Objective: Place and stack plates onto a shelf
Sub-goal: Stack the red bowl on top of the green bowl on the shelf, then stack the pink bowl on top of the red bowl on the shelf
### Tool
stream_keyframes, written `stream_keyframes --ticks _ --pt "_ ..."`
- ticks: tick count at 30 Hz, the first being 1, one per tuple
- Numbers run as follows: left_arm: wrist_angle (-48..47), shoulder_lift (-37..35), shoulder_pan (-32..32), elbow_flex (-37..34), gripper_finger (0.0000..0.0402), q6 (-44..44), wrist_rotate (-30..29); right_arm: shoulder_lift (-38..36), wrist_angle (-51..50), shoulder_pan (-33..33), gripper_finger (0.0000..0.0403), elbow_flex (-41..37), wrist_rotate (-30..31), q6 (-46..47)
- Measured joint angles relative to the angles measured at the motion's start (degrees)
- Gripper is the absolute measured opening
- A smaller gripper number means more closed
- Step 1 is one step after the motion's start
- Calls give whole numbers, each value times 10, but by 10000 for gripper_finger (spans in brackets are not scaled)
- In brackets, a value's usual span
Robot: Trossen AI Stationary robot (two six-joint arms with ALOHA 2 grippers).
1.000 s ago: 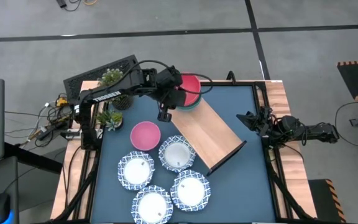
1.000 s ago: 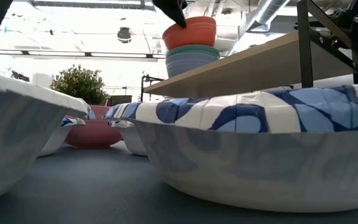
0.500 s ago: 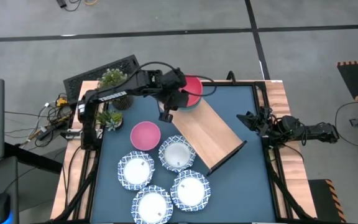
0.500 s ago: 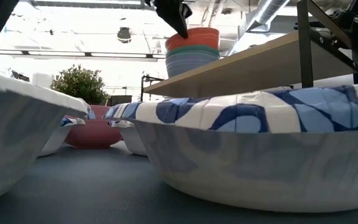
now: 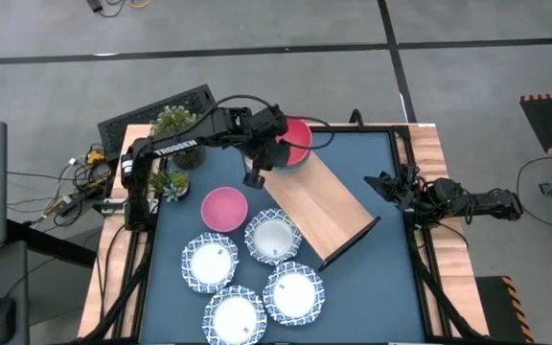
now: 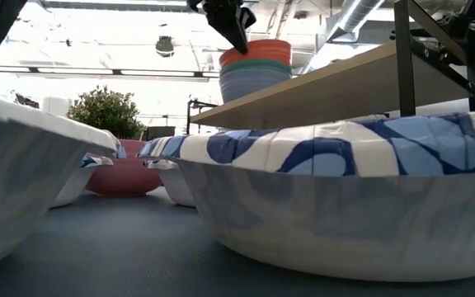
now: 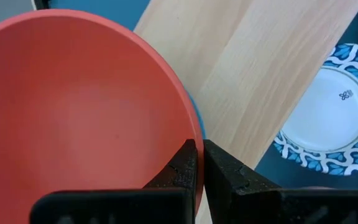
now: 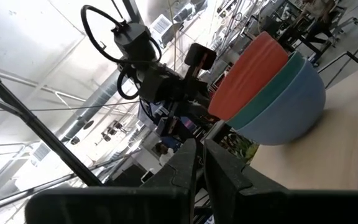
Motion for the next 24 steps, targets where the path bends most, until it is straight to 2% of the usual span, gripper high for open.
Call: stream_keyframes --ticks 3,8,15,21,24 --pt "0 0 1 0 26 1 -8 0 0 0 58 0 0 0" --pt "0 0 3 0 86 1 -9 0 0 0 58 0 0 0" --pt "-1 -3 2 0 158 -2 -50 0 0 0 58 0 0 0" --pt "-11 -9 1 25 174 -48 -44 0 0 0 58 0 0 0" --pt "-84 -10 0 69 171 -71 10 0 0 0 58 0 0 0"
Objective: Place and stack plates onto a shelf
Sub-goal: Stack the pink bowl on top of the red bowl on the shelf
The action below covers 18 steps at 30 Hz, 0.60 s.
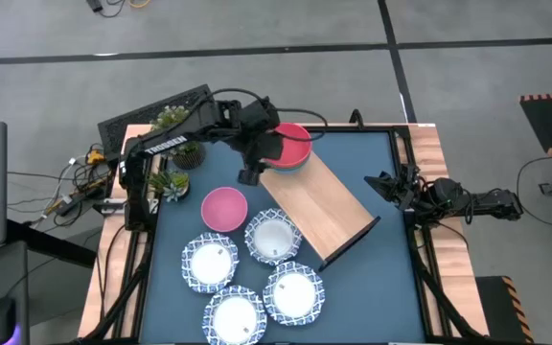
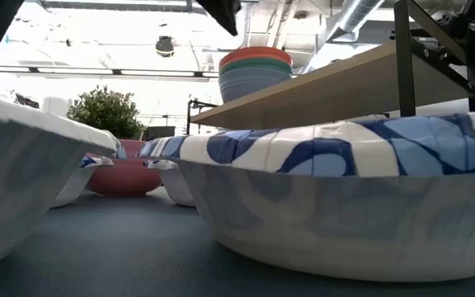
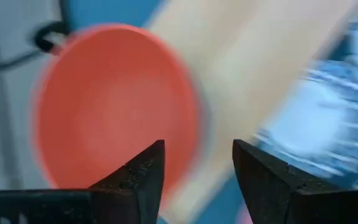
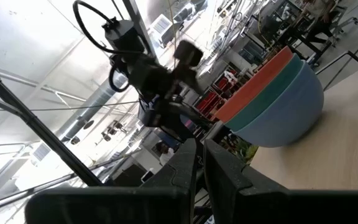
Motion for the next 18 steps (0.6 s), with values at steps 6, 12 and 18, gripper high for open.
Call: stream_keyframes --ticks 6,12,18 --pt "-130 -25 -6 1 156 -74 106 0 0 0 58 0 0 0" --pt "-109 -110 -58 -169 140 -114 84 0 -3 0 58 0 -1 -1" --pt "23 -216 -107 -409 138 -201 86 0 -15 0 58 0 -2 -1"
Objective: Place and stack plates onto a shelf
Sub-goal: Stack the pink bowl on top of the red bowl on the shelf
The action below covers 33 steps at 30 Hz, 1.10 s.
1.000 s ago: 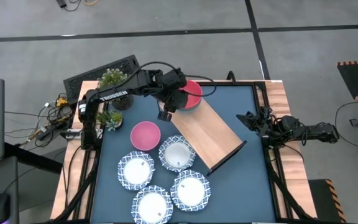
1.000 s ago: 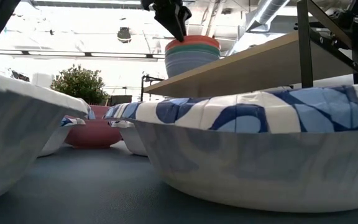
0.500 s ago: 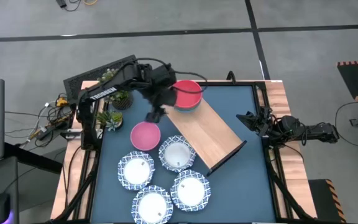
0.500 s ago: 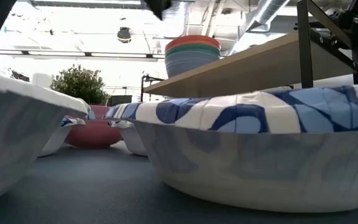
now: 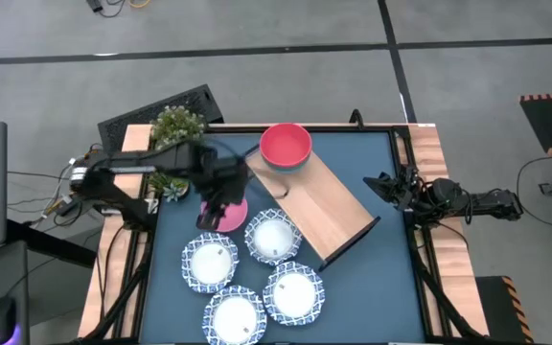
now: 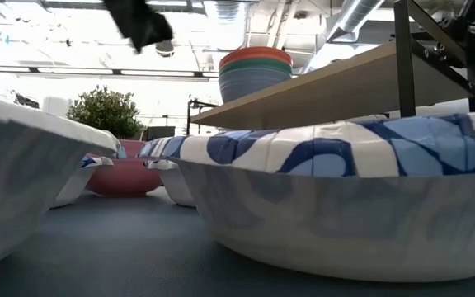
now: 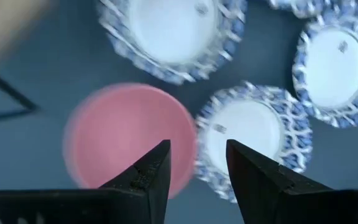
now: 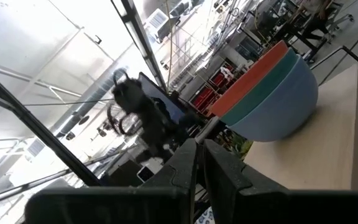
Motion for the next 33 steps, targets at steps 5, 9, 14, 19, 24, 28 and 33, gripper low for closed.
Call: stream_keyframes --ticks 5,9,14,19,24,28,33 --pt "104 -80 -34 -173 138 -46 -11 0 -2 0 58 0 4 0" --pt "164 -124 -55 -275 138 -80 -15 0 -2 0 58 0 17 0" --pt "227 -145 -69 -352 138 -74 -55 0 -2 0 58 0 18 0" --pt "258 -139 -70 -385 138 -47 -94 0 -1 0 58 0 18 1" --pt "287 -138 -70 -418 138 -33 -80 0 -2 0 58 0 18 11" --pt "288 -138 -70 -433 136 -34 -86 0 -1 0 58 0 19 11" --pt "288 -138 -70 -438 105 -38 -107 0 -1 0 58 0 19 11"
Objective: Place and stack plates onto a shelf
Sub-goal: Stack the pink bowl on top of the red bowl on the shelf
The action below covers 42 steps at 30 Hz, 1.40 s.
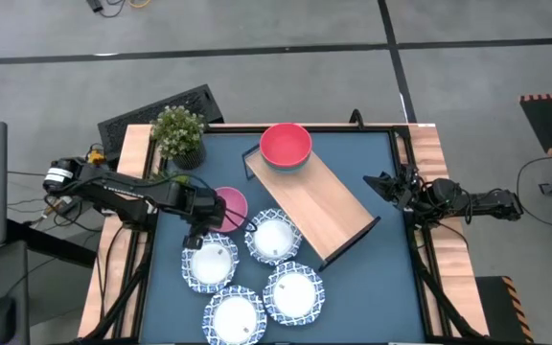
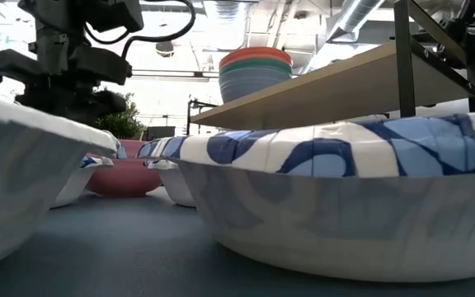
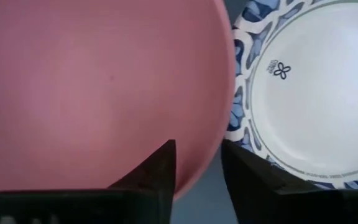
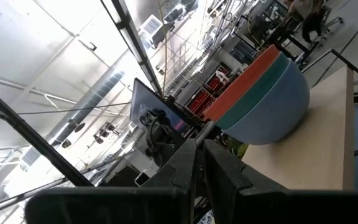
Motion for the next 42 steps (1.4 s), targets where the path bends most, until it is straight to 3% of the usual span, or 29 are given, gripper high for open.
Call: stream_keyframes --ticks 7,16,25,29,35,42 --pt "8 4 3 0 10 -4 -7 0 0 0 58 0 0 1" --pt "-23 1 1 48 1 -74 0 0 0 0 58 0 0 5" --pt "-125 1 1 238 0 -122 13 0 0 0 58 0 0 5" --pt "-186 1 1 346 0 -129 -28 0 0 0 58 0 0 5" --pt "-194 7 23 469 0 -36 -159 0 -8 0 58 0 0 3" --pt "-180 51 101 576 0 124 -172 0 -11 0 58 0 0 3"
